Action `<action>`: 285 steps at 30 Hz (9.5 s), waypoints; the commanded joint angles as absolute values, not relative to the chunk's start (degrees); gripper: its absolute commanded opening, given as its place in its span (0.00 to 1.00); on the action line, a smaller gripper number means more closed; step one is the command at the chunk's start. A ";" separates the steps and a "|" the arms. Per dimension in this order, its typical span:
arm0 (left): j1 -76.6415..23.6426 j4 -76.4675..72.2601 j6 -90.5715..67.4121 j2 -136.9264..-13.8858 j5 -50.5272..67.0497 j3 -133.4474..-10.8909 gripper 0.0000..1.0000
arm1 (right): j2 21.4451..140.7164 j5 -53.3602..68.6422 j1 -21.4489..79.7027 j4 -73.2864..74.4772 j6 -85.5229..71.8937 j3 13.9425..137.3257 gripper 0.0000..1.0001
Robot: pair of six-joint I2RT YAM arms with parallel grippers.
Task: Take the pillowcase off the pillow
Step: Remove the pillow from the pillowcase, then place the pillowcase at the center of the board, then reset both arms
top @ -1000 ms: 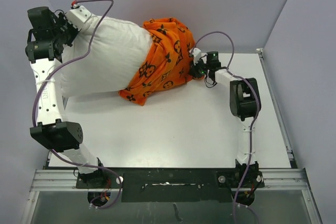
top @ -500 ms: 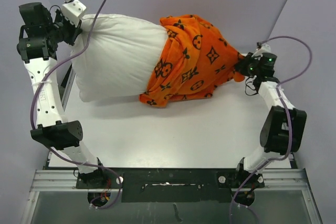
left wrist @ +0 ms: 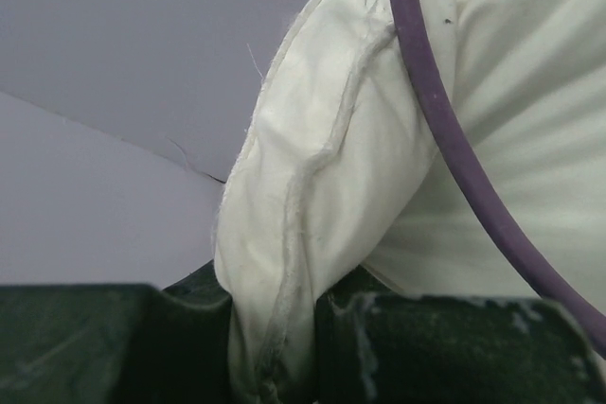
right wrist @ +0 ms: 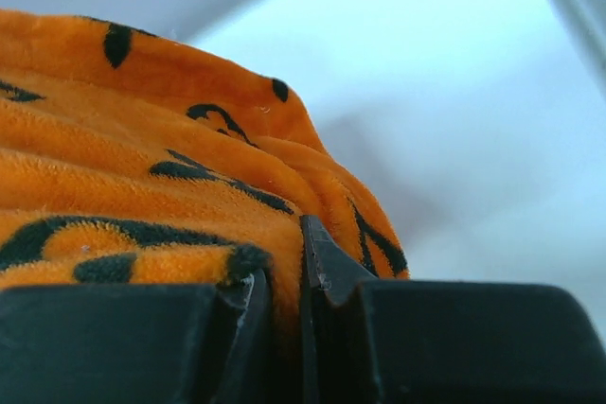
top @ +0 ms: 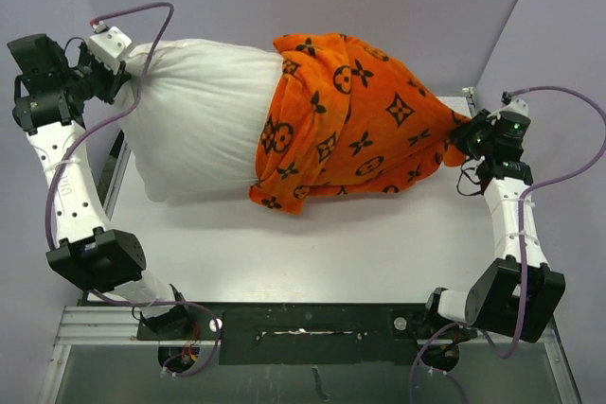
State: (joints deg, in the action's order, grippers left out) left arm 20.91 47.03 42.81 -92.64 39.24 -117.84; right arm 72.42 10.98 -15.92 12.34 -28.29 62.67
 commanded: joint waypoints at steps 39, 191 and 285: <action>0.43 69.79 72.66 -78.09 42.73 -85.96 0.98 | 89.46 -0.54 -3.99 27.14 -14.89 79.23 0.32; 14.01 0.77 59.51 -103.44 13.18 -87.57 0.00 | 65.56 -10.29 -22.72 23.76 -30.86 69.89 0.00; 17.38 -33.10 -2.39 -73.12 33.43 -23.53 0.98 | 58.16 -28.51 4.25 -37.13 -9.82 10.07 0.98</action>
State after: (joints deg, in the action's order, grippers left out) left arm 20.71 -13.58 -1.02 -72.88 36.47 -30.46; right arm 50.30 -25.12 3.86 -11.68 -14.39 12.10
